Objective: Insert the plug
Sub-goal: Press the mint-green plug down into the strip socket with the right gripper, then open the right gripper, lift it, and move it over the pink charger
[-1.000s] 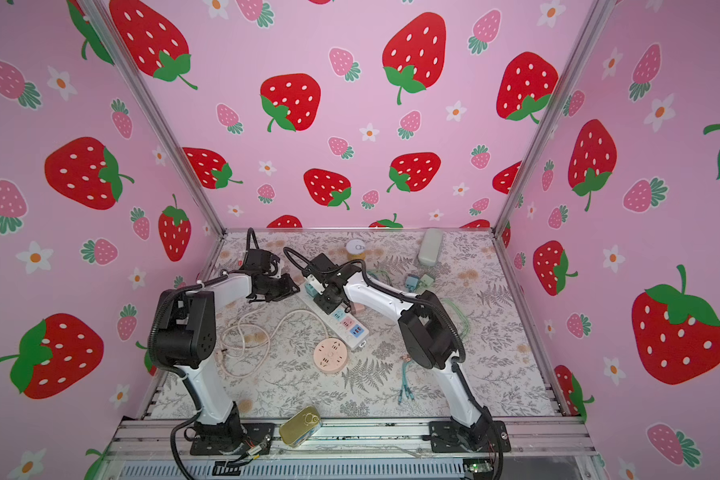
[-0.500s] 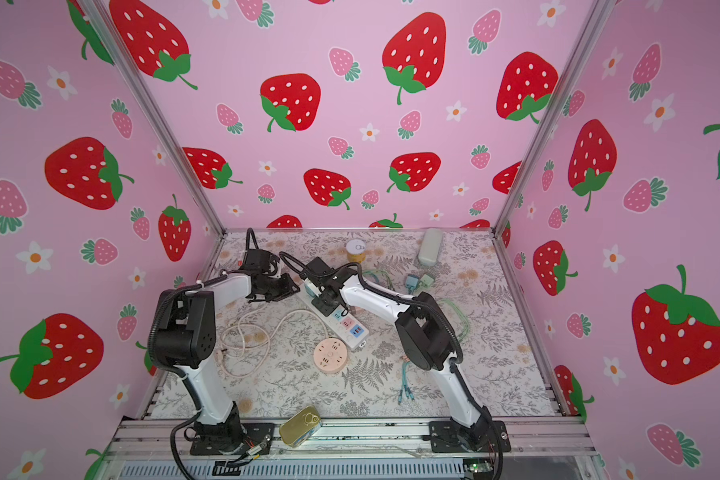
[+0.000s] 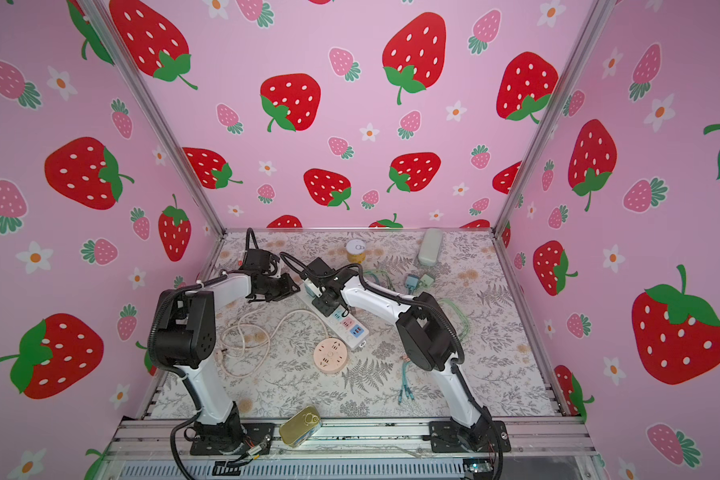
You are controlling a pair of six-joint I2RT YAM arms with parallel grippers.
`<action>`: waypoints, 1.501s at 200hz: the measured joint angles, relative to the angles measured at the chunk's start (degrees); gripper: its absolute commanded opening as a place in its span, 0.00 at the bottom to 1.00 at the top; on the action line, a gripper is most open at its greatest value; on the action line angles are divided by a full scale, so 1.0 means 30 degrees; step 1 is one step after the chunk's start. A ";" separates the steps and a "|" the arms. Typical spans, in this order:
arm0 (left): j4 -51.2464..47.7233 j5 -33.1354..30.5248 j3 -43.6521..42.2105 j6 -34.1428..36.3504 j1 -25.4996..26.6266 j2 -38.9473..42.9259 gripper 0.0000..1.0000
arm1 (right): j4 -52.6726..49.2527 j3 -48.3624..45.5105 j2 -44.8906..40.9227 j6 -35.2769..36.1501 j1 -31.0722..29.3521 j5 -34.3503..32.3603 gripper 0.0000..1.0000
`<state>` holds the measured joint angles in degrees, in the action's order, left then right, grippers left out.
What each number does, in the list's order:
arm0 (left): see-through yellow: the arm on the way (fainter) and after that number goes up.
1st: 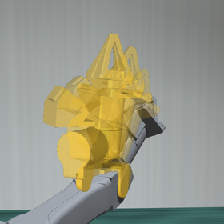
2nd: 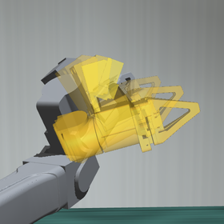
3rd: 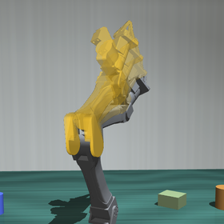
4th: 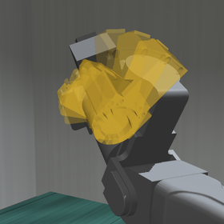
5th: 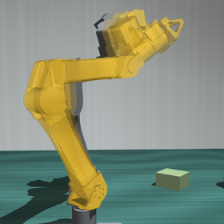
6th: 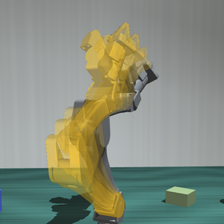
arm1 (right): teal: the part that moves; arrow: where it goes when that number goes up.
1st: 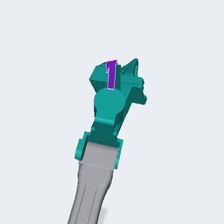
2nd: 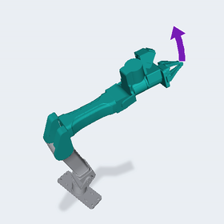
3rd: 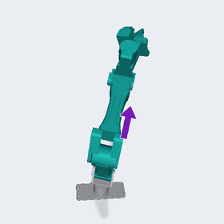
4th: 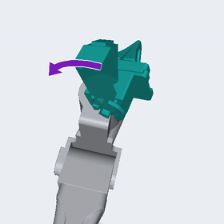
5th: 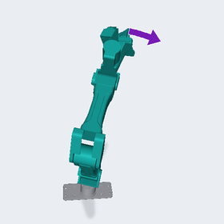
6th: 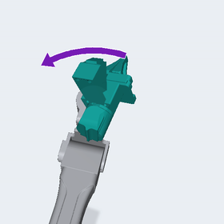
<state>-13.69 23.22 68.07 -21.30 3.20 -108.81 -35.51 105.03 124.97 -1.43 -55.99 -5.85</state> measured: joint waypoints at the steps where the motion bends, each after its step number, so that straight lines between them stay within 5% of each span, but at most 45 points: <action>1: 0.0000 0.0007 0.0000 0.0007 0.0000 0.0000 0.32 | 0.0000 0.0000 0.0000 0.0000 0.0000 0.0015 0.22; 121: -0.0007 0.0153 0.0000 -0.0044 -0.0036 0.0007 0.32 | 0.0189 -0.0044 -0.1239 -0.0211 0.0036 0.1450 0.48; 300: -0.0124 0.1464 -0.0364 -0.1217 -0.0248 0.2237 0.46 | 0.1479 -0.7264 -0.7446 -0.0590 0.0976 0.4029 0.57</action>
<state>-14.06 27.62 66.98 -24.95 2.46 -102.10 -31.07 83.24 102.63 -3.20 -53.06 6.24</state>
